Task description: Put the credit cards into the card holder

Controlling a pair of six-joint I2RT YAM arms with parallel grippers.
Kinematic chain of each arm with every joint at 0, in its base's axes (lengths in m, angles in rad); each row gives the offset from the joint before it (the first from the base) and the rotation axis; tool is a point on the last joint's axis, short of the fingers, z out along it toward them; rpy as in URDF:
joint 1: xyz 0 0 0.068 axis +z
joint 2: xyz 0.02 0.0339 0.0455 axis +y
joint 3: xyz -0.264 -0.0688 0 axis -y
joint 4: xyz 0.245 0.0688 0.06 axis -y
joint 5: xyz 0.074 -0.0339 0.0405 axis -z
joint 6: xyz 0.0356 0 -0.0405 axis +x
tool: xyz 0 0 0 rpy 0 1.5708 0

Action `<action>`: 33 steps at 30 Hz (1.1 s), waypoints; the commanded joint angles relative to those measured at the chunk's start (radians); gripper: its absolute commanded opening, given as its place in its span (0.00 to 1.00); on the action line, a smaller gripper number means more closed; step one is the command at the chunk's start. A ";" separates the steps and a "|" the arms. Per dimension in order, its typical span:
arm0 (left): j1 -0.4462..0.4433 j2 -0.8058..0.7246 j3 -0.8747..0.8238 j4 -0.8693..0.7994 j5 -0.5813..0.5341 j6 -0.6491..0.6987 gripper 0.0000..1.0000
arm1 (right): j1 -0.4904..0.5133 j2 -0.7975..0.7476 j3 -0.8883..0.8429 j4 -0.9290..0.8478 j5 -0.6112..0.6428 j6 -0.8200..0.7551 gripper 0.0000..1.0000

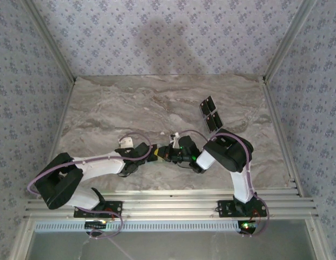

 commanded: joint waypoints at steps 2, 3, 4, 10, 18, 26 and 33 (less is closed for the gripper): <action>-0.003 0.031 -0.015 -0.101 0.013 0.014 1.00 | 0.006 0.047 0.014 -0.098 -0.034 0.007 0.00; -0.002 0.032 -0.015 -0.101 0.013 0.014 1.00 | 0.008 0.052 0.020 -0.099 -0.036 0.011 0.00; -0.003 0.032 -0.014 -0.101 0.013 0.014 1.00 | 0.009 0.055 0.027 -0.099 -0.036 0.011 0.00; -0.004 0.030 -0.017 -0.101 0.012 0.014 1.00 | 0.012 0.066 0.050 -0.107 -0.034 0.015 0.00; -0.005 0.023 -0.012 -0.104 0.012 0.016 1.00 | 0.013 0.075 0.077 -0.135 -0.031 0.012 0.00; 0.004 -0.038 0.063 -0.178 -0.007 0.048 1.00 | 0.020 0.046 0.101 -0.234 -0.021 -0.019 0.01; 0.054 -0.076 0.091 -0.202 -0.006 0.073 1.00 | 0.026 -0.048 0.150 -0.452 -0.004 -0.109 0.26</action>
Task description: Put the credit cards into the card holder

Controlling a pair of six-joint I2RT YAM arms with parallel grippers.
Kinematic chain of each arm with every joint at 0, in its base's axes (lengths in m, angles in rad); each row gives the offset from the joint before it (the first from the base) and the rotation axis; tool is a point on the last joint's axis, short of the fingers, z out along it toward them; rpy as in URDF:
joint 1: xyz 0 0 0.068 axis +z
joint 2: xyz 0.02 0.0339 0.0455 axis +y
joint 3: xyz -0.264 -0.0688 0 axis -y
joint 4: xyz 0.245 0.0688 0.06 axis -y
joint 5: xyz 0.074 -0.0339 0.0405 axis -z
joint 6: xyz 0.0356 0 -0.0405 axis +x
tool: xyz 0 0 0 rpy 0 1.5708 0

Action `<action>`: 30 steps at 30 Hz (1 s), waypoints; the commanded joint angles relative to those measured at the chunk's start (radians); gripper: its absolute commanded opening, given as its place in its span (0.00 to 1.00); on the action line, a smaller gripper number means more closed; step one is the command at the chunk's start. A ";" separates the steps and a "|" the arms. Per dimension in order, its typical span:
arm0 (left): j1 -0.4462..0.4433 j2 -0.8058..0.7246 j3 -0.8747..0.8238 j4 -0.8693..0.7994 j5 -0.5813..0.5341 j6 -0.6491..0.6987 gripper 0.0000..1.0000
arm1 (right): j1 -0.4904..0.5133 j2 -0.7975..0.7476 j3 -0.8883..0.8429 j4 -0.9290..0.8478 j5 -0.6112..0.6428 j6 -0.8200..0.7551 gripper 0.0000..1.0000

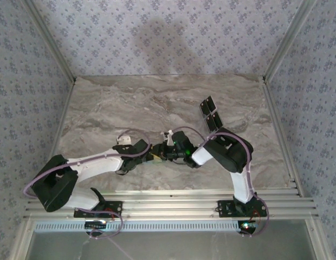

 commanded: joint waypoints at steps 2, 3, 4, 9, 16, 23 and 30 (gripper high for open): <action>0.040 -0.044 0.022 -0.054 0.001 0.035 1.00 | 0.009 -0.052 0.038 -0.294 0.033 -0.103 0.35; 0.050 -0.048 0.021 -0.052 0.005 0.041 1.00 | 0.008 -0.064 0.050 -0.331 0.034 -0.119 0.37; 0.062 -0.054 0.019 -0.051 0.010 0.045 1.00 | 0.010 -0.077 0.066 -0.374 0.035 -0.138 0.41; 0.114 -0.080 -0.002 -0.048 0.026 0.065 1.00 | 0.009 -0.141 0.139 -0.597 0.059 -0.243 0.47; 0.165 -0.076 -0.041 -0.019 0.062 0.072 1.00 | 0.006 -0.200 0.280 -0.940 0.139 -0.409 0.44; 0.173 -0.034 -0.042 -0.018 0.067 0.044 1.00 | 0.018 -0.133 0.436 -1.145 0.213 -0.521 0.15; 0.173 0.012 -0.040 -0.011 0.095 0.017 1.00 | 0.026 -0.046 0.522 -1.184 0.222 -0.535 0.07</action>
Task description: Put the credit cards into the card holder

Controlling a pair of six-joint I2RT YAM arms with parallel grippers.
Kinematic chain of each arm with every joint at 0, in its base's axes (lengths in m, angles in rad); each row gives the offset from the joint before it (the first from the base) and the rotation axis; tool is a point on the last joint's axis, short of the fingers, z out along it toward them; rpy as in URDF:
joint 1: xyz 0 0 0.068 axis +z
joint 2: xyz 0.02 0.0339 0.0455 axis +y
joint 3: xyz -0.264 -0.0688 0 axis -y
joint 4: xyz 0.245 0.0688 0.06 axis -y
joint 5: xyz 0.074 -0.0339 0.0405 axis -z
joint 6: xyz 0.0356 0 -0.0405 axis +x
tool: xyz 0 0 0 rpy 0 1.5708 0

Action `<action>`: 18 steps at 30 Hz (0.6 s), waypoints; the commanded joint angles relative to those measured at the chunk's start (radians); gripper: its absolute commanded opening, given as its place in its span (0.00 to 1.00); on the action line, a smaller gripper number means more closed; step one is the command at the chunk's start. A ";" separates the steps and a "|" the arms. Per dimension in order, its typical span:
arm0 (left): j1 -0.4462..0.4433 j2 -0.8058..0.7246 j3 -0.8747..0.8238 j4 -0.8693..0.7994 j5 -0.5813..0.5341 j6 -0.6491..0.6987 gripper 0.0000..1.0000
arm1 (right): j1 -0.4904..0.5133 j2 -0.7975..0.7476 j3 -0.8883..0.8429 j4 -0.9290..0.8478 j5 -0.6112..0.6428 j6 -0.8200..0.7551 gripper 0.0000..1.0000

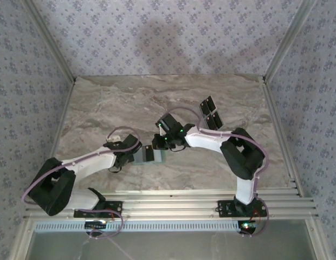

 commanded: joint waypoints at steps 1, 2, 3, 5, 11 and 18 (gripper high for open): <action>0.007 0.021 0.003 -0.002 0.019 -0.022 1.00 | 0.012 0.048 0.040 -0.085 0.020 -0.030 0.07; 0.006 0.024 0.002 0.003 0.023 -0.021 1.00 | 0.015 0.058 0.048 -0.088 0.018 -0.031 0.07; 0.007 0.027 0.000 0.007 0.024 -0.021 1.00 | 0.018 0.065 0.055 -0.091 0.016 -0.030 0.07; 0.007 0.029 -0.003 0.013 0.028 -0.020 1.00 | 0.023 0.077 0.066 -0.099 0.014 -0.030 0.07; 0.007 0.044 -0.011 0.032 0.037 -0.019 1.00 | 0.041 0.103 0.085 -0.097 0.004 -0.030 0.07; 0.004 0.059 -0.017 0.048 0.046 -0.018 1.00 | 0.060 0.129 0.105 -0.083 -0.018 -0.029 0.07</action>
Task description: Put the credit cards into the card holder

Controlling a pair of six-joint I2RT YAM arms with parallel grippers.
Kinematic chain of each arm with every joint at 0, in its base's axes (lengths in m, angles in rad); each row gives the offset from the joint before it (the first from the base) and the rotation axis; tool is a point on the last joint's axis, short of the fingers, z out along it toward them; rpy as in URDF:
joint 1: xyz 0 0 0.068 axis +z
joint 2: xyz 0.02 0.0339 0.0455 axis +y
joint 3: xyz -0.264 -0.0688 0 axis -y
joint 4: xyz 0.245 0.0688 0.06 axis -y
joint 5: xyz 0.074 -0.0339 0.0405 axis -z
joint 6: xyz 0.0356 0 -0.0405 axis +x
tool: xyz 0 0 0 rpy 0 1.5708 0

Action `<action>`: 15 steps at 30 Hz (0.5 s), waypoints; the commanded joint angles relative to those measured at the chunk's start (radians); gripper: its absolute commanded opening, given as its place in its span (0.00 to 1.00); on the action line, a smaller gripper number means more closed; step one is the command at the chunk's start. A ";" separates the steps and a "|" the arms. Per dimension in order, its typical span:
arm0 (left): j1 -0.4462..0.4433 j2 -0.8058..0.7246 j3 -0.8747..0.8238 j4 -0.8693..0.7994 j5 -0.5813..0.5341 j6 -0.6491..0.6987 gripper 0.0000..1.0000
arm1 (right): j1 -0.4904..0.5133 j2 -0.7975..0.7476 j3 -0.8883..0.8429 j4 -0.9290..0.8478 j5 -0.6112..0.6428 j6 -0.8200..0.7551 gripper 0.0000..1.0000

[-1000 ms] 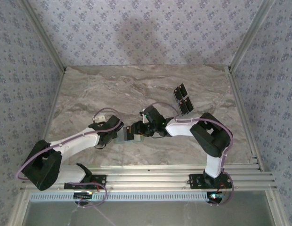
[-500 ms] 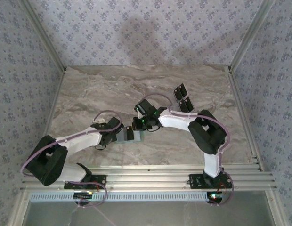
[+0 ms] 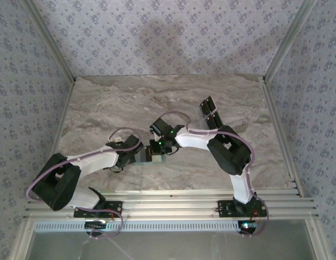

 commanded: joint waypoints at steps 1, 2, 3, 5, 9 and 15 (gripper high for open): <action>0.005 0.022 -0.013 0.014 0.020 -0.010 1.00 | 0.014 0.025 0.035 -0.016 -0.020 -0.014 0.07; 0.004 0.024 -0.015 0.015 0.020 -0.009 1.00 | 0.016 0.030 0.042 -0.013 -0.024 -0.013 0.07; 0.004 0.026 -0.014 0.017 0.022 -0.009 1.00 | 0.017 0.033 0.046 -0.013 -0.026 -0.011 0.07; 0.004 0.027 -0.015 0.018 0.024 -0.008 1.00 | 0.021 0.041 0.060 -0.013 -0.030 -0.008 0.07; 0.004 0.028 -0.016 0.018 0.026 -0.008 1.00 | 0.025 0.044 0.071 -0.008 -0.032 -0.003 0.07; 0.000 0.028 -0.016 0.014 0.025 -0.013 1.00 | 0.031 0.051 0.080 0.011 -0.049 0.012 0.07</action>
